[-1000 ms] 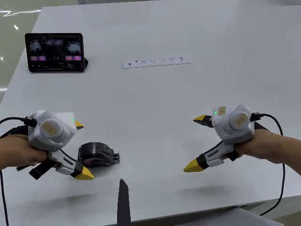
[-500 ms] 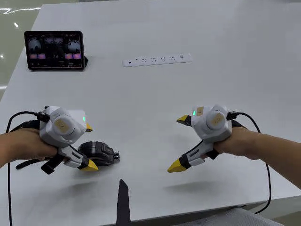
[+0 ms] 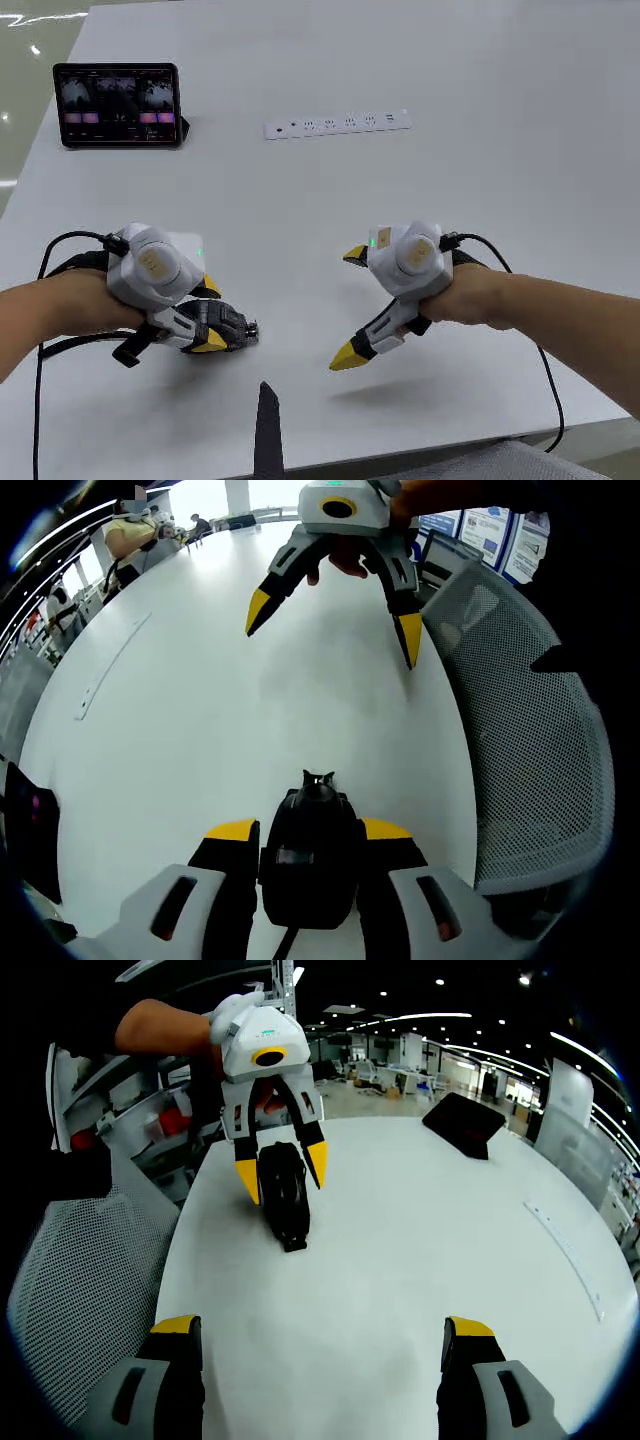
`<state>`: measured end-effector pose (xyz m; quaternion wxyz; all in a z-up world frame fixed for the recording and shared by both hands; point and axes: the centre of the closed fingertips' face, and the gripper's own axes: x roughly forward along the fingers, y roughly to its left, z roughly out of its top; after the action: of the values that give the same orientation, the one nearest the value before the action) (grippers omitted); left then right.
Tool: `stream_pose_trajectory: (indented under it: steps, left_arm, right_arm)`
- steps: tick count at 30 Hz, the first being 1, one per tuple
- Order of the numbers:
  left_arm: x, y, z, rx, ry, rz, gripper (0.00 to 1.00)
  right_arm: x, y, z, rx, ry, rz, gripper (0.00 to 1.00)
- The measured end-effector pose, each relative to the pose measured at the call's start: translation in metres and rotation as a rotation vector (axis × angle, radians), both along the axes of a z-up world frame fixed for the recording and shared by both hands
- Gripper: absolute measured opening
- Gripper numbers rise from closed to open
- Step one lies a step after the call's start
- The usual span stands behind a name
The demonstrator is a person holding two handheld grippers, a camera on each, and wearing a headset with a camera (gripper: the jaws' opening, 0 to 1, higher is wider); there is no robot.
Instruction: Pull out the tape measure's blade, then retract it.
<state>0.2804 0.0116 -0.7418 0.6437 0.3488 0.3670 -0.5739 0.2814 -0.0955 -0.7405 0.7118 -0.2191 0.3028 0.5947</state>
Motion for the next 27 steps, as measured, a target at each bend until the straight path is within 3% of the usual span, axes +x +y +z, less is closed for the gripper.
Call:
stream_pose_trajectory:
  steps: [3,5,15,27]
  left_arm:
    - [0.000,0.000,0.000,-0.002,0.003,-0.004,0.33]
    - [0.001,0.000,-0.001,-0.002,0.009,0.004,0.33]
    - [0.001,0.000,-0.001,-0.006,0.015,0.021,0.32]
    - [0.003,0.002,-0.004,0.021,-0.004,0.027,0.32]
  right_arm:
    - [0.001,0.011,-0.001,0.003,0.001,0.014,0.98]
    - [0.001,0.016,-0.002,-0.001,-0.001,0.031,0.90]
    - [0.007,0.039,-0.009,0.009,-0.026,0.031,0.76]
    - [0.004,0.077,-0.010,0.018,-0.039,0.087,0.62]
